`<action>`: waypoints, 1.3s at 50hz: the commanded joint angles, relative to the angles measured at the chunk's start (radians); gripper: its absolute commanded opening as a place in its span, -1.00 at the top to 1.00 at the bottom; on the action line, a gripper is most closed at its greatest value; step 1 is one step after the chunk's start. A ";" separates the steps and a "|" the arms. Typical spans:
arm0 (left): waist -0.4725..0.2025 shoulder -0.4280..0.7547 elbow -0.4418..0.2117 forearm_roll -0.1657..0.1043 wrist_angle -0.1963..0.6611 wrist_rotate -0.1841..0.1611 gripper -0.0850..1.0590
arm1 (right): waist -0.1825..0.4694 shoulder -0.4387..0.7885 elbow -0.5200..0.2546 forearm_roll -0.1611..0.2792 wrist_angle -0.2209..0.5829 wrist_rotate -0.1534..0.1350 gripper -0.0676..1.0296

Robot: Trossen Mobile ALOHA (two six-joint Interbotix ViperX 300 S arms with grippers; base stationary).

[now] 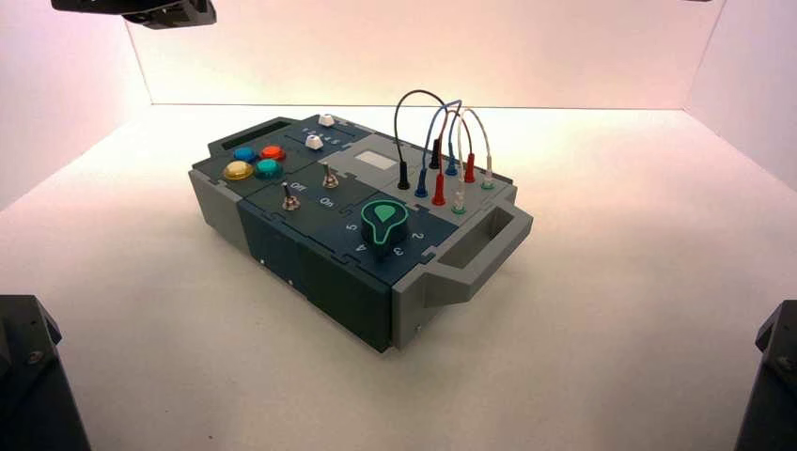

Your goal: Open right gripper.

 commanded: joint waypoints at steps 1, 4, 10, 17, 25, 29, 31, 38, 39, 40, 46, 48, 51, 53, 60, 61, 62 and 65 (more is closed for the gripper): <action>0.003 -0.002 -0.032 0.002 -0.011 0.002 0.90 | 0.000 -0.002 -0.012 0.003 -0.011 0.002 0.92; 0.003 0.003 -0.034 0.002 -0.011 0.002 0.91 | 0.000 0.003 -0.014 0.003 -0.011 0.003 0.92; 0.003 0.009 -0.034 0.002 -0.011 0.002 0.91 | 0.000 0.005 -0.015 0.003 -0.011 0.005 0.92; 0.003 0.012 -0.035 0.002 -0.011 0.002 0.91 | 0.000 0.006 -0.015 0.003 -0.011 0.008 0.92; 0.003 0.012 -0.035 0.002 -0.011 0.002 0.91 | 0.000 0.006 -0.015 0.003 -0.012 0.008 0.92; 0.003 0.012 -0.037 0.002 -0.011 0.002 0.91 | 0.000 0.006 -0.012 0.003 -0.018 0.008 0.92; 0.003 0.012 -0.035 0.002 -0.011 0.002 0.91 | 0.000 0.006 -0.012 0.003 -0.023 0.008 0.92; 0.003 0.012 -0.035 0.002 -0.011 0.002 0.90 | 0.000 0.008 -0.011 0.003 -0.028 0.008 0.91; 0.003 0.012 -0.035 0.002 -0.011 0.002 0.91 | 0.000 0.008 -0.012 0.003 -0.028 0.008 0.86; 0.003 0.011 -0.035 0.002 -0.011 0.002 0.90 | 0.000 0.008 -0.014 0.003 -0.028 0.008 0.81; 0.003 0.009 -0.035 0.002 -0.011 0.002 0.91 | 0.000 0.011 -0.015 0.003 -0.028 0.008 0.35; 0.003 0.009 -0.035 0.002 -0.011 0.002 0.91 | 0.000 0.014 -0.015 0.003 -0.031 0.008 0.23; 0.005 0.009 -0.035 0.002 -0.011 0.002 0.91 | 0.000 0.021 -0.017 0.003 -0.040 0.008 0.06; 0.003 0.008 -0.034 0.002 -0.011 0.002 0.90 | 0.000 0.028 -0.017 0.003 -0.046 0.006 0.00; 0.003 0.009 -0.034 0.002 -0.011 0.002 0.91 | 0.000 0.049 -0.020 0.002 -0.052 0.005 -0.35; 0.003 0.009 -0.034 0.002 -0.011 0.002 0.91 | 0.000 0.052 -0.021 0.000 -0.052 0.003 -0.41; 0.003 0.009 -0.034 0.003 -0.009 0.002 0.91 | 0.000 0.055 -0.021 0.000 -0.052 0.005 -0.47; 0.005 0.009 -0.034 0.003 -0.011 0.002 0.91 | 0.000 0.060 -0.023 0.000 -0.051 0.005 -0.62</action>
